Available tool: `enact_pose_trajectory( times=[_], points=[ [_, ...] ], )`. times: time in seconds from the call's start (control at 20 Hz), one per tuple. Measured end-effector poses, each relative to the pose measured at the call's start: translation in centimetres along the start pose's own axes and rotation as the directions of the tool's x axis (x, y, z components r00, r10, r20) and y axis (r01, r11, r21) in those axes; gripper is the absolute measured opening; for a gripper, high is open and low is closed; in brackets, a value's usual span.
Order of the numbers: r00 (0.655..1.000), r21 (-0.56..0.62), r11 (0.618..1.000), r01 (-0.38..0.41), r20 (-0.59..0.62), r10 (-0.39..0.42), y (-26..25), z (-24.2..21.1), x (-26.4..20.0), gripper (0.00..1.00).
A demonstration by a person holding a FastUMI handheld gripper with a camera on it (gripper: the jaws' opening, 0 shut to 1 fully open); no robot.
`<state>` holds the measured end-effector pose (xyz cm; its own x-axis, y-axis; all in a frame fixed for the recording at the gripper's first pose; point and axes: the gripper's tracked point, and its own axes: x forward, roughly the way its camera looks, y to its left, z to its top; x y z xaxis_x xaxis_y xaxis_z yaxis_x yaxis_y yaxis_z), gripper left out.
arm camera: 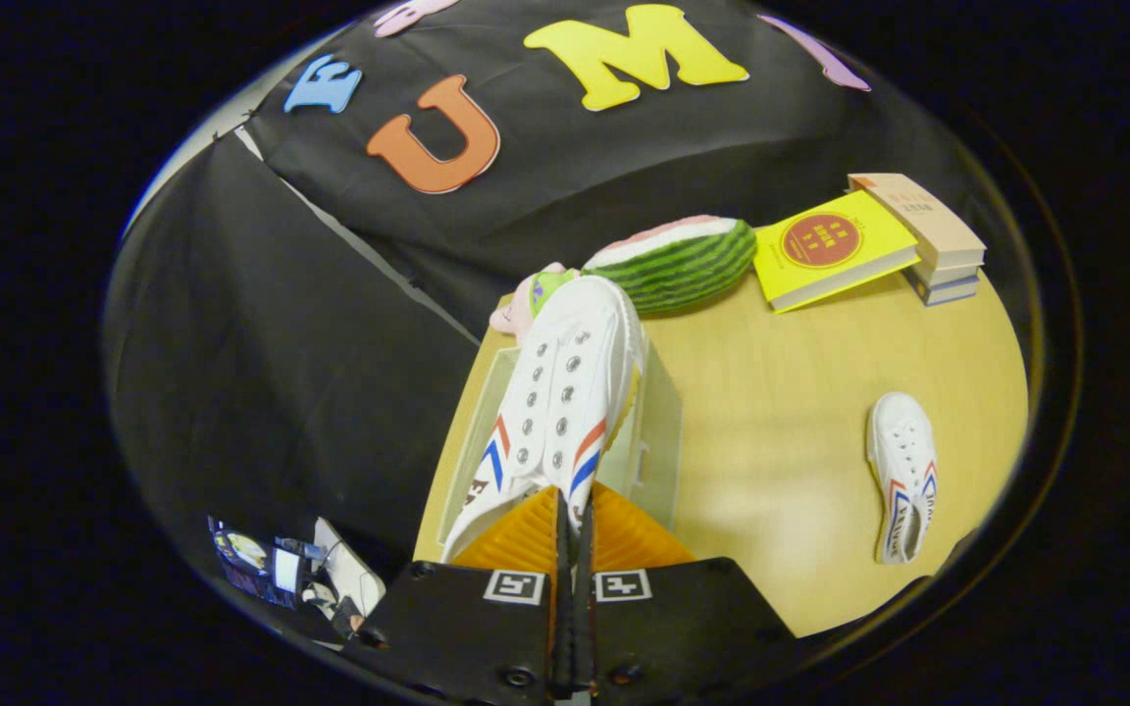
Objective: Open the storage box then place both shoes into the box .Put the left shoe in first, then the right shoe, with the right side of both shoes facing outward in a uniform manner.
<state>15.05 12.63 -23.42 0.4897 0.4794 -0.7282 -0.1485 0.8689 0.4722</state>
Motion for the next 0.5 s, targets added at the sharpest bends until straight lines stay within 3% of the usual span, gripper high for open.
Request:
enact_pose_trajectory(
  times=[0.5],
  points=[
    [0.998,-0.011,0.998,0.069,0.011,-0.069,3.8,-2.8,8.3,0.05]
  ],
)
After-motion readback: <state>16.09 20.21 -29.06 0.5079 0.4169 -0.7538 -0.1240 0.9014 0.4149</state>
